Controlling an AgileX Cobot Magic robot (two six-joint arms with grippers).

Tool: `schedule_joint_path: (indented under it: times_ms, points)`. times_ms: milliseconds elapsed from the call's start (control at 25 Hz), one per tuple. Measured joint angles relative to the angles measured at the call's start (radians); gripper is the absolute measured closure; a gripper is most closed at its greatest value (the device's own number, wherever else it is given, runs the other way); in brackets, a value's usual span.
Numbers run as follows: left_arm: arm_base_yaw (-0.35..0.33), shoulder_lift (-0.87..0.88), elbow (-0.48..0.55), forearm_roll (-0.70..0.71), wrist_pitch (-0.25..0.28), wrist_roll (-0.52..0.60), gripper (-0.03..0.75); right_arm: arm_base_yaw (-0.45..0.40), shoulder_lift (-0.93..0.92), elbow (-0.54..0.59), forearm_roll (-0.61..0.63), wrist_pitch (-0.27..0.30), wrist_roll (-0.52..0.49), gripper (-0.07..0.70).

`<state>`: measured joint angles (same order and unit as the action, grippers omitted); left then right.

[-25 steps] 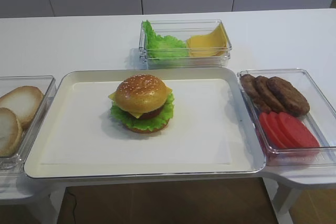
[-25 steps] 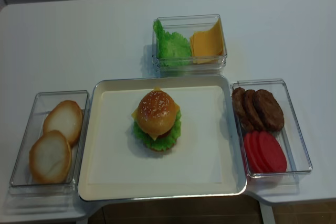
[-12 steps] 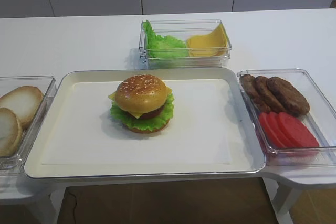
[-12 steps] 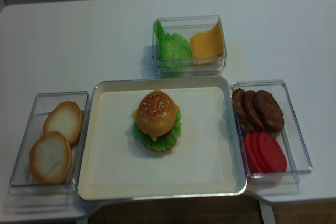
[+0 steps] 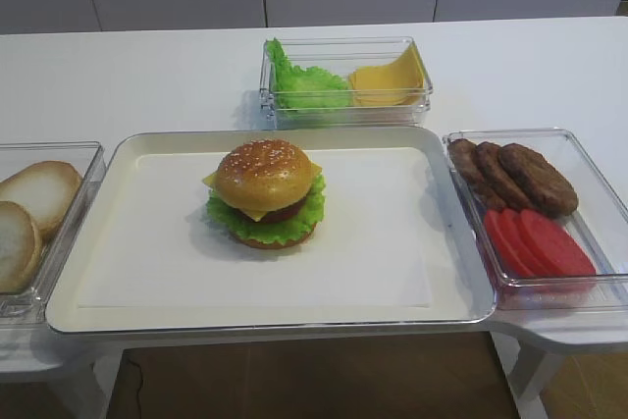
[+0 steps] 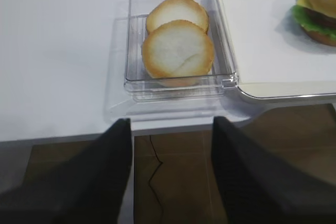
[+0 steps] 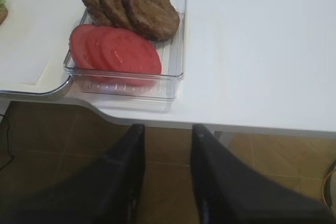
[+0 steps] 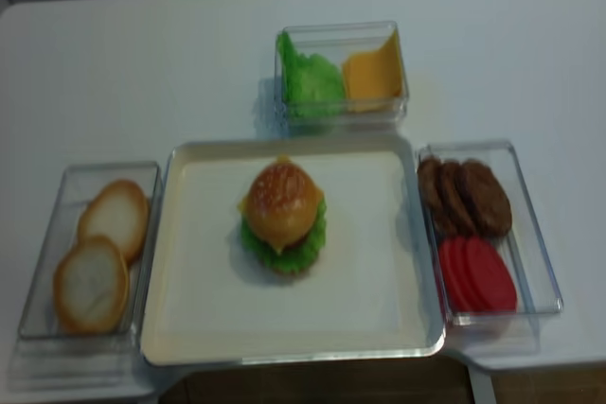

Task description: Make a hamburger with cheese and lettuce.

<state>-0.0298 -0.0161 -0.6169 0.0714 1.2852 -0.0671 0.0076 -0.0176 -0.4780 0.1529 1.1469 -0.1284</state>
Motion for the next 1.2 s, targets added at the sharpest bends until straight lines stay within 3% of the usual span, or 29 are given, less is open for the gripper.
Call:
schedule_joint_path:
  times_ms: [480,760,1200]
  points:
    - [0.002,-0.001,0.085,-0.002,0.0,0.0,0.351,0.0,0.0,0.0,0.0,0.0,0.004,0.386]
    - [0.002,-0.001,0.12,-0.002,-0.079,0.0,0.351,0.0,0.0,0.0,0.0,0.0,0.006,0.386]
    - [0.002,-0.001,0.128,-0.004,-0.095,0.008,0.351,0.0,0.0,0.0,0.0,0.0,0.008,0.386]
